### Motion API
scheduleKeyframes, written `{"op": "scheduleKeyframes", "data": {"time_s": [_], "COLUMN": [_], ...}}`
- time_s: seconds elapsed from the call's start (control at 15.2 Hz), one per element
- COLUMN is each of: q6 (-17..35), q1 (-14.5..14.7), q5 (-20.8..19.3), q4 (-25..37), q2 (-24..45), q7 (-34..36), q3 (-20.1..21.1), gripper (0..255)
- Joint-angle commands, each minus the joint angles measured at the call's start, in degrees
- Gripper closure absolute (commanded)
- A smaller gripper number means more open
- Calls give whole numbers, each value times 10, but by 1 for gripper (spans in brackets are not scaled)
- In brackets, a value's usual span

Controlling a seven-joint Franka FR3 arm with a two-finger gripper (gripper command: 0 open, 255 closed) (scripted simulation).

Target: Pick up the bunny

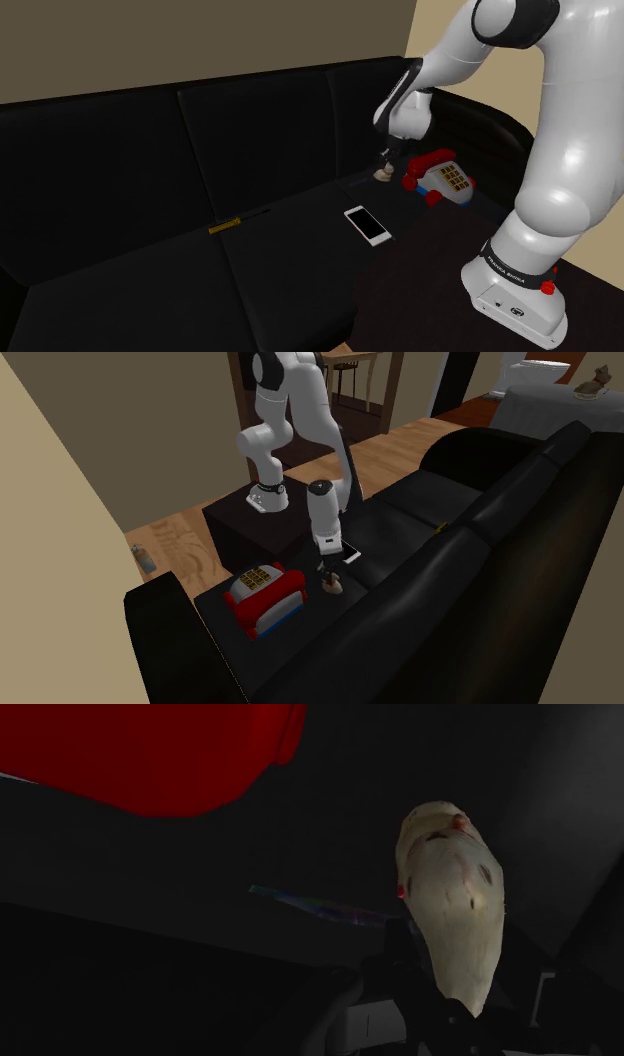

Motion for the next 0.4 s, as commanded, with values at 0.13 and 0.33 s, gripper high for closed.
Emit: {"op": "scheduleKeyframes", "data": {"time_s": [0.13,0.33], "q6": [-25,-32], "q1": [25,32], "q5": [-37,-48], "q4": [-11,-13], "q2": [-35,-44], "q7": [30,39], "q3": [-34,-43], "gripper": [255,255]}}
